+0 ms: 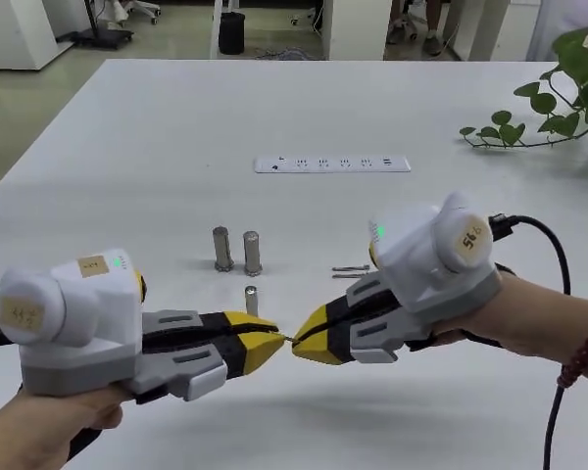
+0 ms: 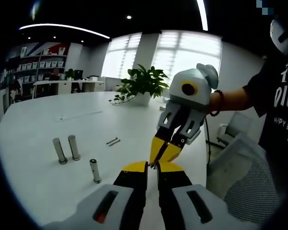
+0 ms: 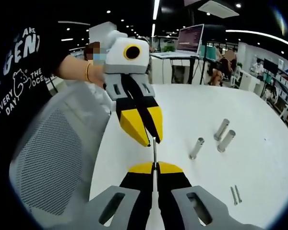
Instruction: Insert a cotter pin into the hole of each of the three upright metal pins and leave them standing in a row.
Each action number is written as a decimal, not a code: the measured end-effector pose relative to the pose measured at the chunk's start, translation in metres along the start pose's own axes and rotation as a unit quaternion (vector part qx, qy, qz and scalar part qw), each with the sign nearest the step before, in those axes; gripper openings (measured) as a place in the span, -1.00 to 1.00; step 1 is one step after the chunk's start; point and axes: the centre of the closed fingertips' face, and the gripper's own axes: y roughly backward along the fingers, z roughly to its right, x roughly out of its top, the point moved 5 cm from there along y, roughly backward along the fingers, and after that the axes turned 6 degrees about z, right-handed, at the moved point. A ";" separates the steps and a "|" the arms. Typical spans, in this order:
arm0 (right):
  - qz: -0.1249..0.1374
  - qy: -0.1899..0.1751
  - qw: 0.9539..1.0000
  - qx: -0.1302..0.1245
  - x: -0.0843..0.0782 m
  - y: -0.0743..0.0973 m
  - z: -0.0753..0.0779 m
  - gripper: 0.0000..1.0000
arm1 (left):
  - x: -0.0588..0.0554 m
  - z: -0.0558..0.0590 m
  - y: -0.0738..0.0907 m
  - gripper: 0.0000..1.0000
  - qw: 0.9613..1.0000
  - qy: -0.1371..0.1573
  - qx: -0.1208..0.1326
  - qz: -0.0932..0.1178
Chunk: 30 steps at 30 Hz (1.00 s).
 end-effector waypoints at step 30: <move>-0.128 0.017 0.991 -0.022 -0.017 -0.007 0.046 -1.00 | -0.025 -0.055 0.001 -0.52 0.986 -0.029 0.162 -0.030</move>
